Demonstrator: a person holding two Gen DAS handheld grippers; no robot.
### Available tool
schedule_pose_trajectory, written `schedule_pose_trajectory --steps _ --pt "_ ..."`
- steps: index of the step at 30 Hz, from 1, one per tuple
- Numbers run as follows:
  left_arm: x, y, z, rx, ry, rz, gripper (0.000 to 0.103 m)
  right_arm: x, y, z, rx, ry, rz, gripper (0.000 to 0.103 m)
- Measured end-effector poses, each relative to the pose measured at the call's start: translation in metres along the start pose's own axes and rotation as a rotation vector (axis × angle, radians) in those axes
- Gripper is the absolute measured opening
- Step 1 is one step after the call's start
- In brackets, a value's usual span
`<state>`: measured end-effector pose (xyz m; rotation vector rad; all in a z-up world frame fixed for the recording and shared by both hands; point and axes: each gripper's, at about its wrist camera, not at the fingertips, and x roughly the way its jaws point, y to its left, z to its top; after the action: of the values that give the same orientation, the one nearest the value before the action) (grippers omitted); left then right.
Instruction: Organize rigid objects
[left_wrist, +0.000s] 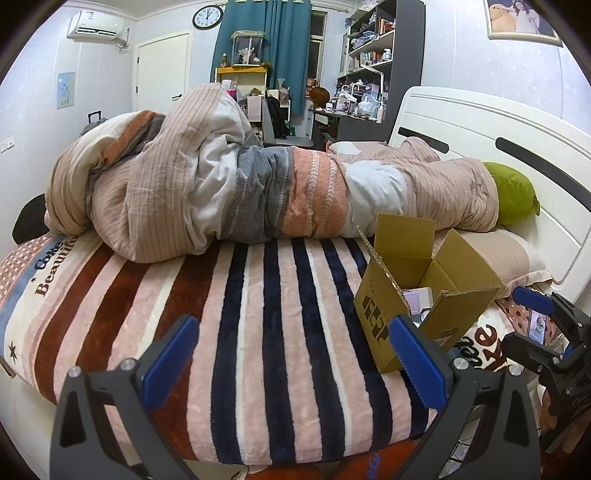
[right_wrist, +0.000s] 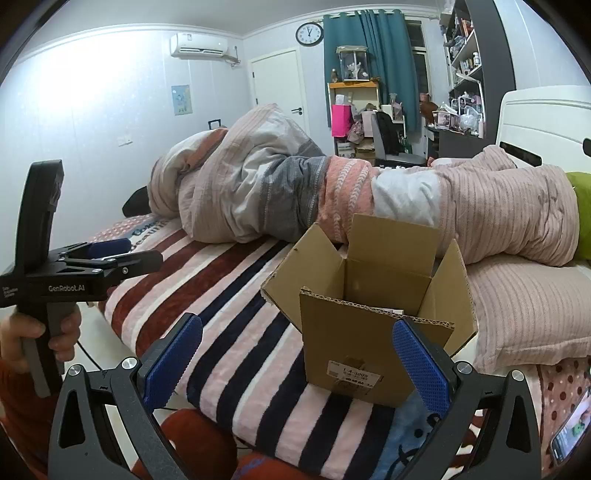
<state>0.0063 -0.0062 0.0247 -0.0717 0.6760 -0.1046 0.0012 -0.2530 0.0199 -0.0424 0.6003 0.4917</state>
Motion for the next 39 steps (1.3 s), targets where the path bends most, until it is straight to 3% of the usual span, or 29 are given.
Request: schedule_pose_trajectory --steps 39 --pt "-0.0018 -0.0028 -0.0015 0.008 -0.002 -0.007 0.102 -0.0013 0.006 -0.0037 0.006 0.006 0.013 0.103"
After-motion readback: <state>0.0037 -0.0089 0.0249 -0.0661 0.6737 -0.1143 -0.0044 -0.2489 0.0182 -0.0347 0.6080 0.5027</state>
